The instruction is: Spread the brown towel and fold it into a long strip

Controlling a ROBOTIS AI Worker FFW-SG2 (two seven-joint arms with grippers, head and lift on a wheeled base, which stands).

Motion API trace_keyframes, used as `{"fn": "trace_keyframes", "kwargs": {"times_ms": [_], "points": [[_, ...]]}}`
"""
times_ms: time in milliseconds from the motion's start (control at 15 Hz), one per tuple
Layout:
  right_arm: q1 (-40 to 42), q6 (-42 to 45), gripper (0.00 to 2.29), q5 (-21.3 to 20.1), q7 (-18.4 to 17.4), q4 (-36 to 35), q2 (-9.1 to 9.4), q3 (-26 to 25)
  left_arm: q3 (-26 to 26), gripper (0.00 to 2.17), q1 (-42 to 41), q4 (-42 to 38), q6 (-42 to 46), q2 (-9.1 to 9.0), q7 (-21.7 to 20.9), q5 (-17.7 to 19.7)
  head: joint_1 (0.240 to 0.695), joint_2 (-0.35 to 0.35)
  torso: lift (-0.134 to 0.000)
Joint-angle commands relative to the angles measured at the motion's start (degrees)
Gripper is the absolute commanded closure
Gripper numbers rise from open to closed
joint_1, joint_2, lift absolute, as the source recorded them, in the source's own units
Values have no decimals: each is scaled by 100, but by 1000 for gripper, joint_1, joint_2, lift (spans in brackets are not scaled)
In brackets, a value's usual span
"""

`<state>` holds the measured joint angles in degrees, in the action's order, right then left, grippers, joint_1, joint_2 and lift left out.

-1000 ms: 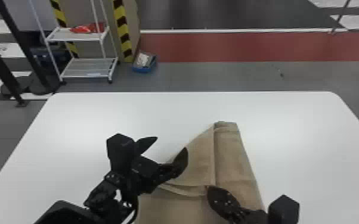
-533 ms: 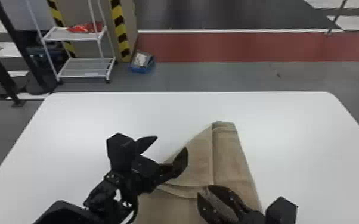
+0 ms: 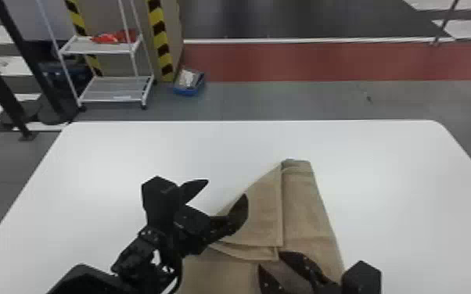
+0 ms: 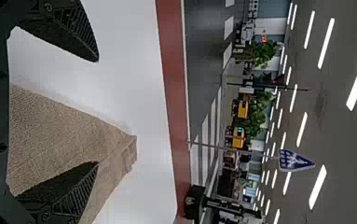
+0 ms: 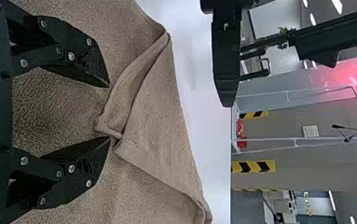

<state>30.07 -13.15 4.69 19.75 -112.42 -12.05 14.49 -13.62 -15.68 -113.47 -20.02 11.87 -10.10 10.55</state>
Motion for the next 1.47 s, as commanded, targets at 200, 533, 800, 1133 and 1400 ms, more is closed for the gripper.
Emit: {"fn": "trace_keyframes", "kwargs": {"times_ms": [200, 533, 800, 1133, 1400], "points": [[-71, -52, 583, -29, -94, 18, 10, 89, 0, 103, -31, 0, 19, 0, -1, 0, 695, 45, -123], [-159, -228, 799, -12, -102, 10, 27, 115, -18, 103, -40, -18, 19, 9, -1, 0, 695, 49, -123], [-159, -176, 826, 6, -120, -26, 18, 115, -18, 103, -58, -35, 19, 9, -1, -17, 695, 49, -123], [-54, 71, 1477, 23, -182, -78, 1, 36, -44, 103, -58, -53, 19, 9, 17, -53, 695, 46, -123], [61, 176, 1477, 59, -182, -78, -8, -131, -53, 103, -119, -132, 177, 18, -62, -79, 695, 27, -123]]}}
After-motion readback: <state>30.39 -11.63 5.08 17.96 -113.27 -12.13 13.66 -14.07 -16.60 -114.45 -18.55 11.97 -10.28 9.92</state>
